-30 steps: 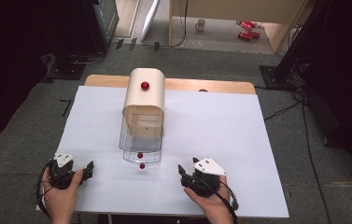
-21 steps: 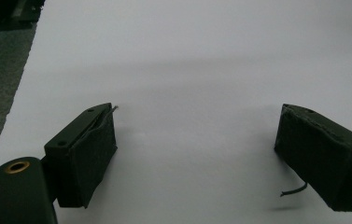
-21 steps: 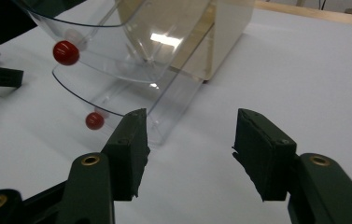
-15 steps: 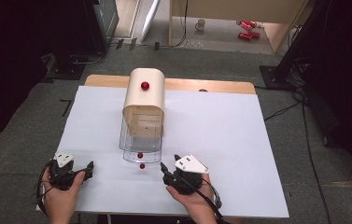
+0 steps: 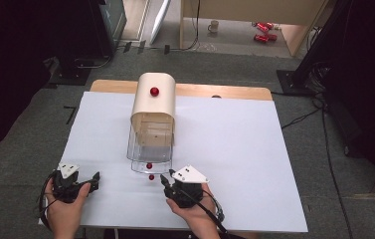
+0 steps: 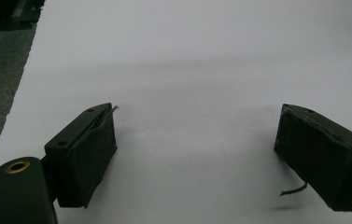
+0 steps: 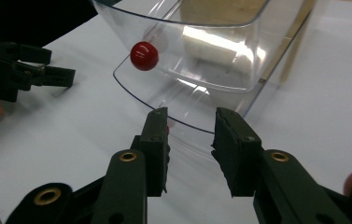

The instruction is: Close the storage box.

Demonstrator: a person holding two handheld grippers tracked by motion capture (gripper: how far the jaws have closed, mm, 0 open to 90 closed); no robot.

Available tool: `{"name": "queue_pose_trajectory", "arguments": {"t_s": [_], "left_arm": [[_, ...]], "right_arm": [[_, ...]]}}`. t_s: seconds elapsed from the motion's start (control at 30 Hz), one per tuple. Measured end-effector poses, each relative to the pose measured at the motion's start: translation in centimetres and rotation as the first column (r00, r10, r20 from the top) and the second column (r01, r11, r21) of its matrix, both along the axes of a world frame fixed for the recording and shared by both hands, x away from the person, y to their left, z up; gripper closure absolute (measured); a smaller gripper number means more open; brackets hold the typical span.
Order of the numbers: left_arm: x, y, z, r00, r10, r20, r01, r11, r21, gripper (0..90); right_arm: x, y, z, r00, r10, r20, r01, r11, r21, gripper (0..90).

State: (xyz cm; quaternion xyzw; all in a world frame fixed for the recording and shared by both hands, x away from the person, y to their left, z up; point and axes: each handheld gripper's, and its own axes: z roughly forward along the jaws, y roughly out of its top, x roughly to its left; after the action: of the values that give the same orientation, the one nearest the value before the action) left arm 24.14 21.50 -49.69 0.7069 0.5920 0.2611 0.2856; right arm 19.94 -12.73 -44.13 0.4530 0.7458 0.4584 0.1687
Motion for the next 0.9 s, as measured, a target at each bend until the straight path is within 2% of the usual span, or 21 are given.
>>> {"name": "queue_pose_trajectory", "arguments": {"t_s": [0.2, 0.23, 0.47, 0.63, 0.83, 0.9], "left_arm": [[0.0, 0.0, 0.0, 1.0, 0.0, 0.0, 0.0, 1.0, 0.0, 12.6], [0.0, 0.0, 0.0, 1.0, 0.0, 0.0, 0.0, 1.0, 0.001, 12.6], [0.0, 0.0, 0.0, 1.0, 0.0, 0.0, 0.0, 1.0, 0.001, 12.7], [0.0, 0.0, 0.0, 1.0, -0.001, 0.0, 0.001, 1.0, 0.002, 12.7], [0.0, 0.0, 0.0, 1.0, 0.0, 0.0, 0.0, 1.0, 0.001, 12.7], [0.0, 0.0, 0.0, 1.0, -0.001, -0.001, 0.001, 1.0, 0.002, 12.7]], "right_arm": [[0.3, 1.0, -0.2, 1.0, 0.004, -0.006, -0.003, 0.9994, 0.035, 70.0], [0.5, 1.4, -0.1, 1.0, 0.005, -0.006, -0.005, 0.9985, 0.054, 71.6], [1.1, 3.1, 0.2, 0.9998, 0.014, 0.015, -0.015, 0.9984, 0.055, 72.6], [1.4, 4.1, 0.1, 0.9999, -0.004, 0.012, 0.004, 0.9983, 0.058, 72.6], [1.5, 4.1, 0.4, 0.9999, -0.016, -0.005, 0.017, 0.9962, 0.085, 75.0], [1.4, 4.1, 0.6, 0.9999, -0.014, 0.004, 0.013, 0.9964, 0.083, 75.1]]}}
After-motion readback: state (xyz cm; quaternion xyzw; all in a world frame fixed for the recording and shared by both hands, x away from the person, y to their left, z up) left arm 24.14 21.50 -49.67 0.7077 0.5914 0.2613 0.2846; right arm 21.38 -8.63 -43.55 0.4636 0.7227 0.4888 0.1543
